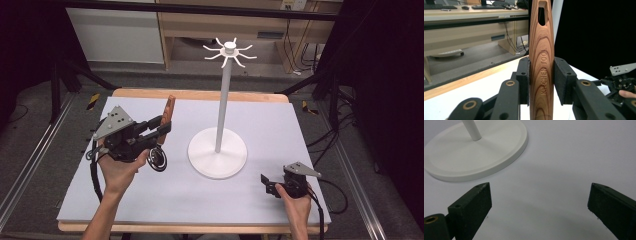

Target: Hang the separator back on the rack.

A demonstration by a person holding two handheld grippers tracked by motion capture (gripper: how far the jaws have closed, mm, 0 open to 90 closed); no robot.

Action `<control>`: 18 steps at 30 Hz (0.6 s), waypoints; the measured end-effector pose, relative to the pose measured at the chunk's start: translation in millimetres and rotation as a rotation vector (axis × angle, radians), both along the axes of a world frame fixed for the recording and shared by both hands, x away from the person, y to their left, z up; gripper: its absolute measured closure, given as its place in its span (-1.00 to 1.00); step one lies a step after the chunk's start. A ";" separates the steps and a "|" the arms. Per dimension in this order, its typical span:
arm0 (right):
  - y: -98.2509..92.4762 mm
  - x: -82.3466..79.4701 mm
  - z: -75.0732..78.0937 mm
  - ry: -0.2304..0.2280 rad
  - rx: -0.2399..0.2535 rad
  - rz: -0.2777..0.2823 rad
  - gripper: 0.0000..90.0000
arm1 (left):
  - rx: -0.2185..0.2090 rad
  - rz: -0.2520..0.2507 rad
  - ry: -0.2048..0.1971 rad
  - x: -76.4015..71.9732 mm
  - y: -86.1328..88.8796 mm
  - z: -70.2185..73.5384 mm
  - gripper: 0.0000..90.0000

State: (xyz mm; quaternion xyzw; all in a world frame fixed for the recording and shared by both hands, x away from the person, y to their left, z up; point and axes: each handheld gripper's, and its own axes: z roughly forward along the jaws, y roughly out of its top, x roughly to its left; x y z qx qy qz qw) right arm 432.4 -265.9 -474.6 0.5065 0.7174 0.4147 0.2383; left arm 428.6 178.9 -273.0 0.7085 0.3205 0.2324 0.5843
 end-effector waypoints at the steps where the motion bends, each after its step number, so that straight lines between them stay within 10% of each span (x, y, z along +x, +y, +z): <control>1: 0.0 0.0 0.0 -0.001 0.001 0.000 -0.87 | -0.003 0.000 -0.003 -0.3 -0.8 1.3 0.50; 18: -0.5 -0.1 0.4 0.000 0.008 0.001 -0.87 | -0.040 -0.032 -0.035 5.3 -10.9 23.7 0.50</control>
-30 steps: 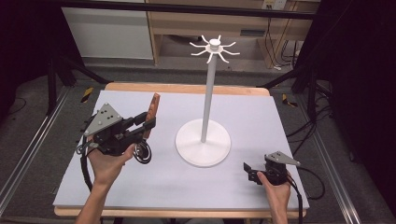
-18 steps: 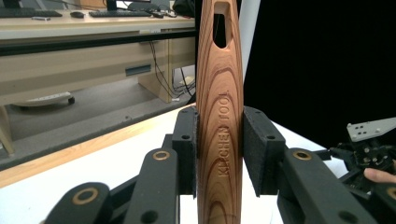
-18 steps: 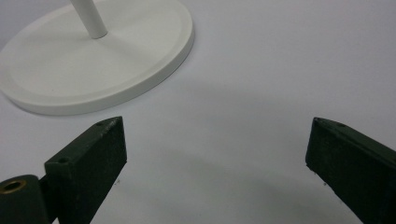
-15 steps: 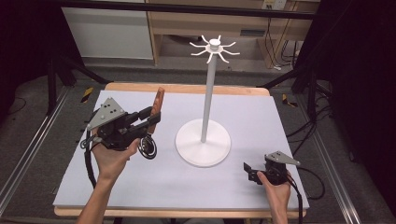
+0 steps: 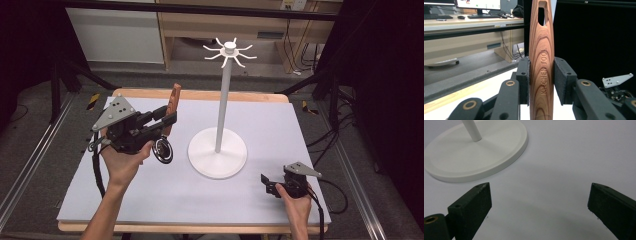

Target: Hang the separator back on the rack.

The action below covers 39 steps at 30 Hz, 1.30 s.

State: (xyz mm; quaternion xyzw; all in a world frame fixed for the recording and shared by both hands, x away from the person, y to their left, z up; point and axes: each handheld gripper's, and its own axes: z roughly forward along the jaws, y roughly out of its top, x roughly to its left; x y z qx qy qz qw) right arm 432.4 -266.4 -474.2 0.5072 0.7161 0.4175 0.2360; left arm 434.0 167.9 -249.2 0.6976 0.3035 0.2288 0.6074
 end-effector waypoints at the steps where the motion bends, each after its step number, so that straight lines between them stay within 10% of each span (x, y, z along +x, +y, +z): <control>1: -0.2 0.2 0.0 -0.001 -0.001 0.002 -0.87 | 0.001 -0.002 -0.003 1.0 -0.2 1.3 0.50; 39: -0.1 1.5 -0.9 0.004 0.003 0.001 -0.87 | -0.053 -0.016 -0.038 29.5 -21.6 36.3 0.50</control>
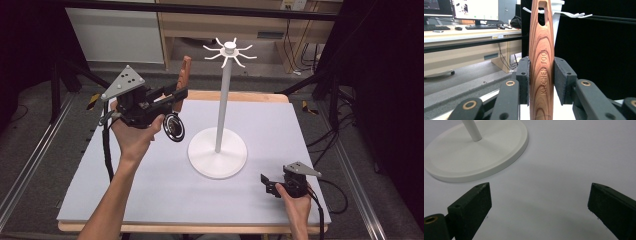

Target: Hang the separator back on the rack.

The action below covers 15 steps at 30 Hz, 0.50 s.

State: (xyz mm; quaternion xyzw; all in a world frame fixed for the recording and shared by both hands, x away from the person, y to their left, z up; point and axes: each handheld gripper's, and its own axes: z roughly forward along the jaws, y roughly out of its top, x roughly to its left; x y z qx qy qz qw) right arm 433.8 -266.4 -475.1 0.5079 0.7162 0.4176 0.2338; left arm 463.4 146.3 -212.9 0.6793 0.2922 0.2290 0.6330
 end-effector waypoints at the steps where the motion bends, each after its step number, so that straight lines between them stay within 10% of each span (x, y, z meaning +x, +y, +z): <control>1: -0.6 0.2 0.0 -0.003 -0.003 0.001 -0.87 | -0.002 -0.006 0.000 0.1 -0.7 0.7 0.50; 15: -1.0 0.4 0.0 0.001 0.002 -0.002 -0.88 | 0.028 -0.016 -0.004 6.2 -12.5 8.6 0.50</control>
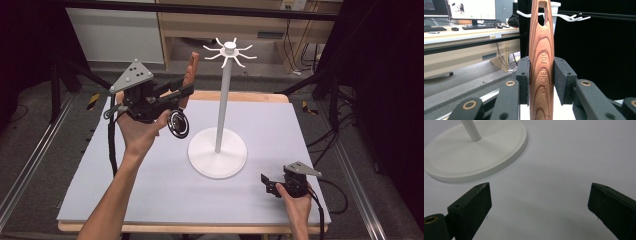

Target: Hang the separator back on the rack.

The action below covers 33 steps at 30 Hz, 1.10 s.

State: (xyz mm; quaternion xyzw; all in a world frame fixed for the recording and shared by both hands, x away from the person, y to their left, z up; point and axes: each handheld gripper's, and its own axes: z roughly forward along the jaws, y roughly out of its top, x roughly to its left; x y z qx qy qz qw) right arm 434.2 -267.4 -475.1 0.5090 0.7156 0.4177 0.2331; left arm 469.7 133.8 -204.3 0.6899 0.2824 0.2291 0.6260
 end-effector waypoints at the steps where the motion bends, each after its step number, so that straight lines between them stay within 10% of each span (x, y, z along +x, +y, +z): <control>1: -0.1 -0.1 0.1 0.001 0.002 0.000 -0.88 | 0.003 -0.003 -0.001 0.4 -1.3 0.4 0.50; 33: -1.4 -0.5 0.9 0.002 0.008 -0.001 -0.87 | 0.037 -0.021 0.018 16.8 -21.5 3.7 0.50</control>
